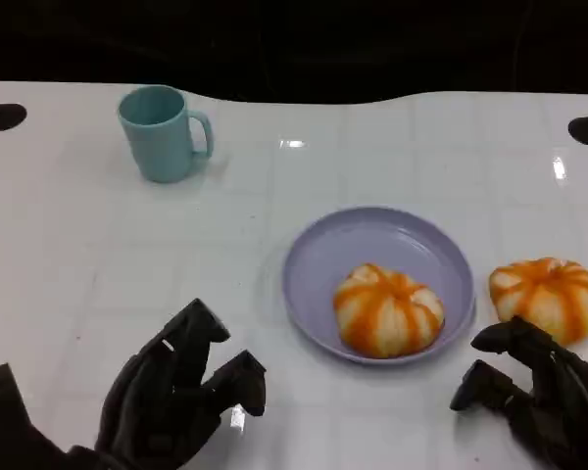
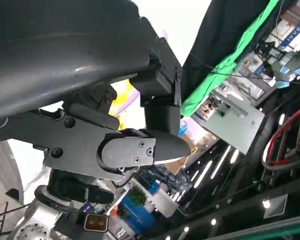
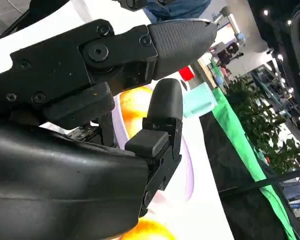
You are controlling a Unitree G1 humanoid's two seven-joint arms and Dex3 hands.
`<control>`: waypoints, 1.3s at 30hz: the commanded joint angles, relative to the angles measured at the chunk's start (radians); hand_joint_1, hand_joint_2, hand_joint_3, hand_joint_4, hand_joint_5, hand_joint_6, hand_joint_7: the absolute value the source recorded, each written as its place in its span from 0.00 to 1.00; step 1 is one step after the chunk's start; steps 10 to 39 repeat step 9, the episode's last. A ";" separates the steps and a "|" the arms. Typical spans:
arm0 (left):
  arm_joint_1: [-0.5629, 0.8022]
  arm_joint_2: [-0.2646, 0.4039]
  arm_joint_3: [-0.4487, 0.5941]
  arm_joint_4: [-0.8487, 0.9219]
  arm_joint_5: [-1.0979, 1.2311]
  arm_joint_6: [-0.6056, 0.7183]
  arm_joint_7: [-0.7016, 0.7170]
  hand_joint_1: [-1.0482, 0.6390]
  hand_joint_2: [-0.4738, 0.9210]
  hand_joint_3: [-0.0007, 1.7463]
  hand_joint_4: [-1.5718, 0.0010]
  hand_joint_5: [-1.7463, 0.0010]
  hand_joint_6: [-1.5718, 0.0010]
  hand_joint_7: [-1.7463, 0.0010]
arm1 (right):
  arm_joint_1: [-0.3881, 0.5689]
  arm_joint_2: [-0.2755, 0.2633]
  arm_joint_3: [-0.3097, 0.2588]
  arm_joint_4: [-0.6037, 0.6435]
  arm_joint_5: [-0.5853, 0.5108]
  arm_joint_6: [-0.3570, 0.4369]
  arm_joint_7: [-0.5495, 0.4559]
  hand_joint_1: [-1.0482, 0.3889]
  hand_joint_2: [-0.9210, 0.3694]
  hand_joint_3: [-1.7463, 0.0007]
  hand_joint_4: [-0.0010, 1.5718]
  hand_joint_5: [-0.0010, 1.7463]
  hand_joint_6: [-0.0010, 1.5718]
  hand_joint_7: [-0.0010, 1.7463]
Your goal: Grasp the bread from the table and place it into the plate.
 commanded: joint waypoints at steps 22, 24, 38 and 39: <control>-0.009 0.017 0.013 0.005 0.005 0.000 0.000 0.29 1.00 0.17 0.44 0.00 0.56 0.02 | 0.013 -0.020 -0.009 0.000 0.001 -0.004 0.007 0.38 0.00 0.86 0.43 0.84 0.41 0.63; -0.009 0.017 0.013 0.005 0.005 0.000 0.000 0.29 1.00 0.17 0.44 0.00 0.56 0.02 | 0.013 -0.020 -0.009 0.000 0.001 -0.004 0.007 0.38 0.00 0.86 0.43 0.84 0.41 0.63; -0.009 0.017 0.013 0.005 0.005 0.000 0.000 0.29 1.00 0.17 0.44 0.00 0.56 0.02 | 0.013 -0.020 -0.009 0.000 0.001 -0.004 0.007 0.38 0.00 0.86 0.43 0.84 0.41 0.63; -0.009 0.017 0.013 0.005 0.005 0.000 0.000 0.29 1.00 0.17 0.44 0.00 0.56 0.02 | 0.013 -0.020 -0.009 0.000 0.001 -0.004 0.007 0.38 0.00 0.86 0.43 0.84 0.41 0.63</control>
